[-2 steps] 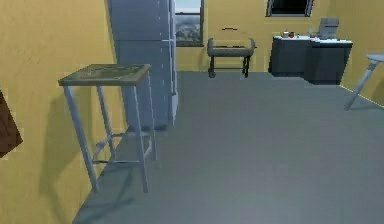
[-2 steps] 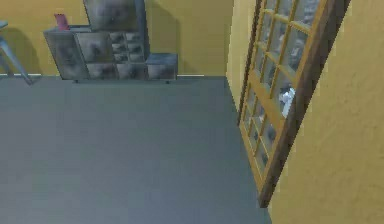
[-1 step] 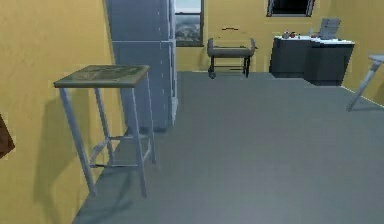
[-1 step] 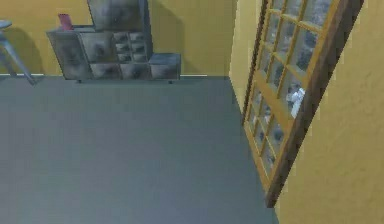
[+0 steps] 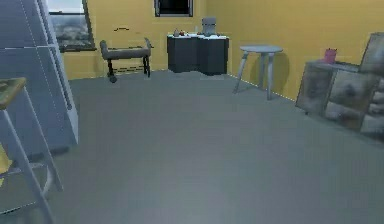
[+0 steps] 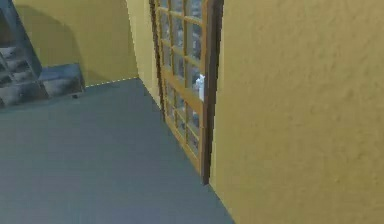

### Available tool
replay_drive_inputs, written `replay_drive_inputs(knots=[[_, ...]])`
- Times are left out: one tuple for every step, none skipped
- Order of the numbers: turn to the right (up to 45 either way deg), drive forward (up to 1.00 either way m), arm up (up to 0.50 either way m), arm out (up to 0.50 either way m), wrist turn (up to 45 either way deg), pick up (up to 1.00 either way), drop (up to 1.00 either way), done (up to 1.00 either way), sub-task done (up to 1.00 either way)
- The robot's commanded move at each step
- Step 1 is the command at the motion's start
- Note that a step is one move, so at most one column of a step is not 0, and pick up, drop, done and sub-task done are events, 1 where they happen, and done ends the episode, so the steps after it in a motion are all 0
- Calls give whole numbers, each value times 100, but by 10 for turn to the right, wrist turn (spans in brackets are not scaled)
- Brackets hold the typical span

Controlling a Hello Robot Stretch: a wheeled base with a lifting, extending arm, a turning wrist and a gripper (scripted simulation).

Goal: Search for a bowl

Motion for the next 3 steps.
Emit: replay_drive_inputs(knots=[[0, 100, 0, 0, 0, 0, 0, 0, 0], [30, 0, 0, 0, 0, 0, 0, 0, 0], [0, 100, 0, 0, 0, 0, 0, 0, 0]])
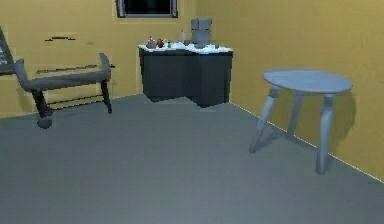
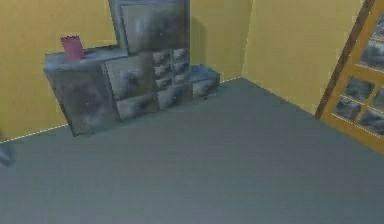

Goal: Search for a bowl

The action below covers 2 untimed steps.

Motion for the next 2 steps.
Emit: replay_drive_inputs(knots=[[0, 100, 0, 0, 0, 0, 0, 0, 0], [0, 100, 0, 0, 0, 0, 0, 0, 0]])
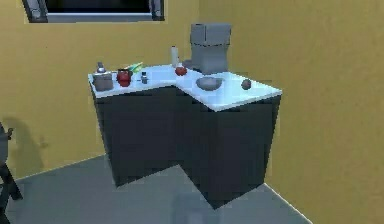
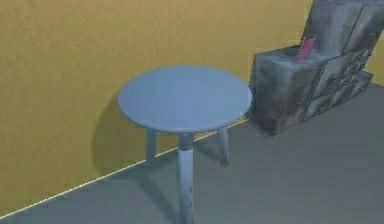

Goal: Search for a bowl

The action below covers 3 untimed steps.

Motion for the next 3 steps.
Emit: replay_drive_inputs(knots=[[120, 0, 0, 0, 0, 0, 0, 0, 0], [0, 65, 0, 0, 0, 0, 0, 0, 0], [-120, 0, 0, 0, 0, 0, 0, 0, 0]])
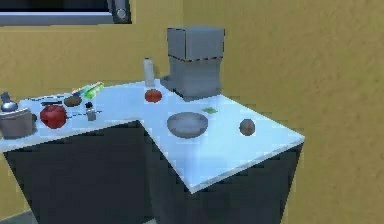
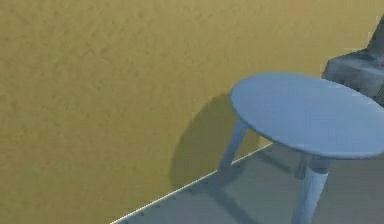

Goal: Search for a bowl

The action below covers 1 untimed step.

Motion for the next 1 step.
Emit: replay_drive_inputs(knots=[[0, 0, 0, 0, 0, 0, 0, 100, 0]])
